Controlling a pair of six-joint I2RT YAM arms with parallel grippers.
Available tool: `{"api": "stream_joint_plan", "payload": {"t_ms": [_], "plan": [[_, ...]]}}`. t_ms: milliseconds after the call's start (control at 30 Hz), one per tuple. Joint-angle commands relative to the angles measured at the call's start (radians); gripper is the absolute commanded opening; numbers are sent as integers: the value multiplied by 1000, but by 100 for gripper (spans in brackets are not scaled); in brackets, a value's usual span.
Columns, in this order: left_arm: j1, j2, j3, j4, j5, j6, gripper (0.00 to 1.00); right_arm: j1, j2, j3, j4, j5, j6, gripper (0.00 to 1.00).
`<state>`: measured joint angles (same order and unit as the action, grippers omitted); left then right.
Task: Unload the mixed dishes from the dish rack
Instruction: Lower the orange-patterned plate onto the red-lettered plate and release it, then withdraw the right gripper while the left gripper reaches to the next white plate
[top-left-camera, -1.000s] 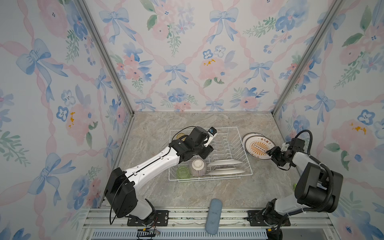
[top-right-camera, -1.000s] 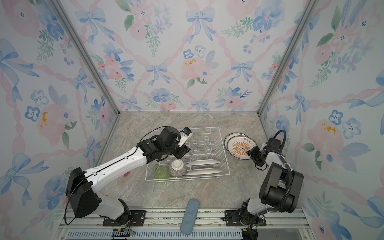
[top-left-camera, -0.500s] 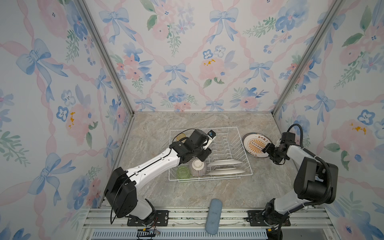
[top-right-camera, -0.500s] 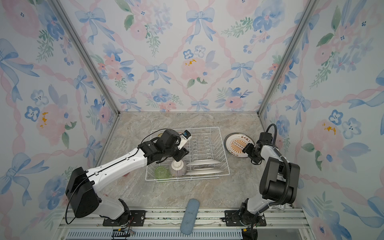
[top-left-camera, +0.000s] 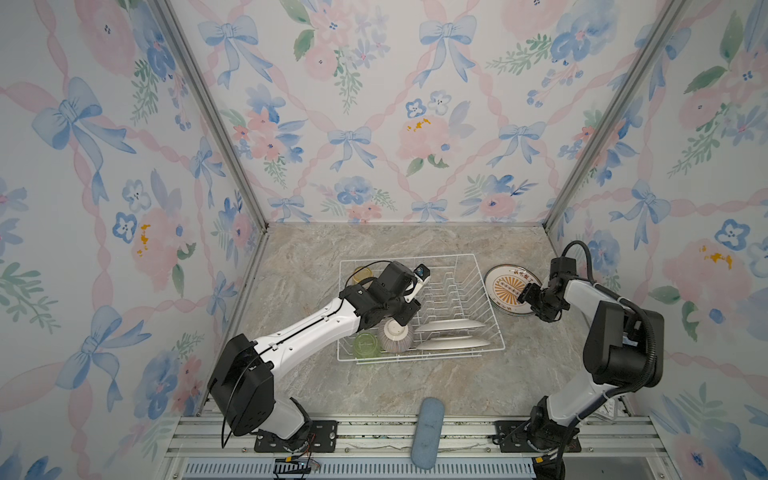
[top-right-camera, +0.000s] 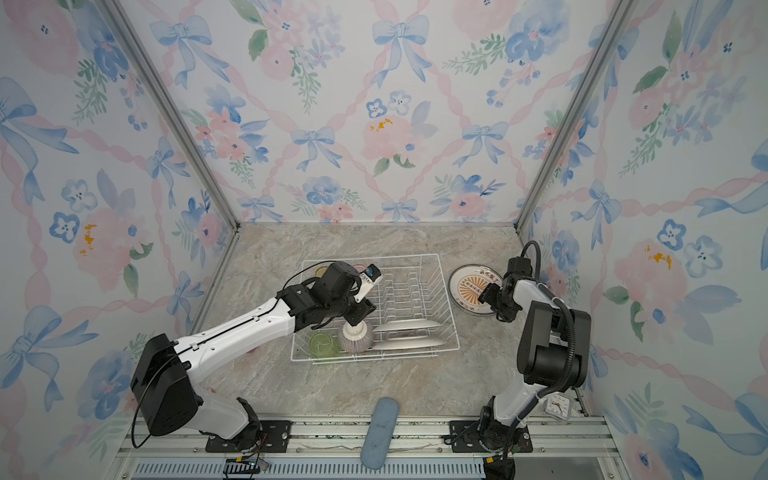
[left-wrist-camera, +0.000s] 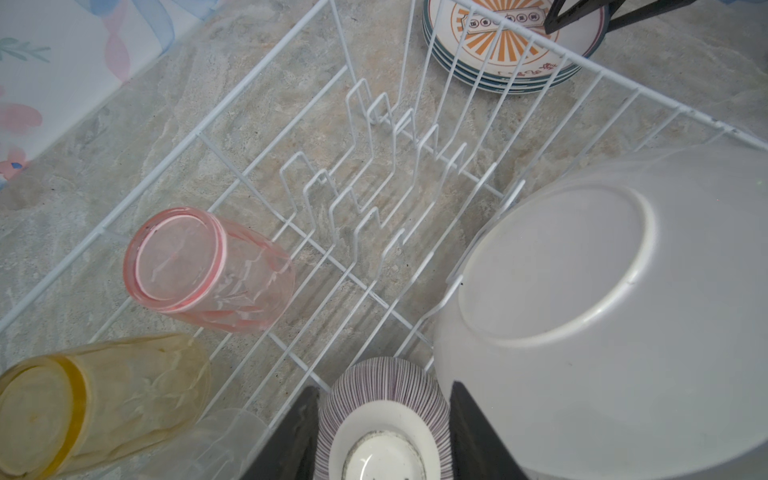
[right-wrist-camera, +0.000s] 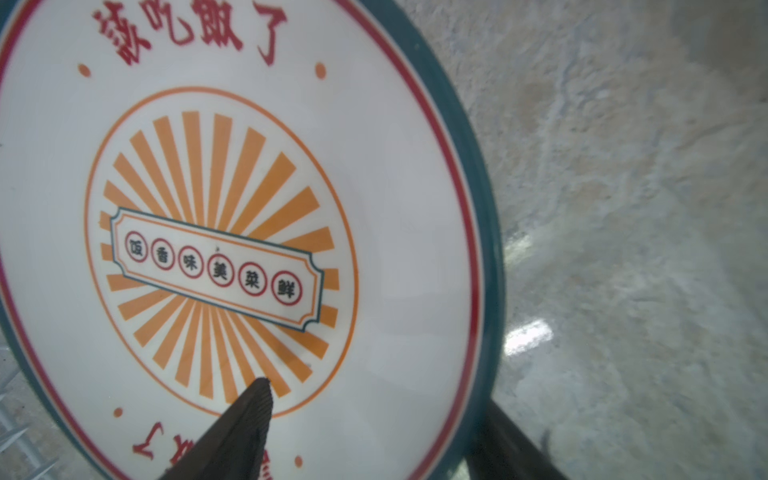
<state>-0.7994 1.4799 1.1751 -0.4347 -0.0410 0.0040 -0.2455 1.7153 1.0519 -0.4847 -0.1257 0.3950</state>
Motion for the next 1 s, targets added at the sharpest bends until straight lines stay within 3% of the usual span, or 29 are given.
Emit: {"api": "stream_joint_plan", "payload": {"t_ms": [0,167,533,733,967], "plan": [[-6,-36,-12,4,-5,21,46,9,2,21,-53,15,-29,73],[-9,-40,0,4,16,23,46,-5,-54,-5,-66,9,-42,74],[-72,-42,93,-2,59,61,44,-41,-365,-16,-163,-100,-96,74],[-146,-12,150,-46,6,102,45,26,-535,-29,-186,-150,-106,75],[-235,48,214,-108,-116,122,46,129,-632,-1,-233,-141,-107,75]]}}
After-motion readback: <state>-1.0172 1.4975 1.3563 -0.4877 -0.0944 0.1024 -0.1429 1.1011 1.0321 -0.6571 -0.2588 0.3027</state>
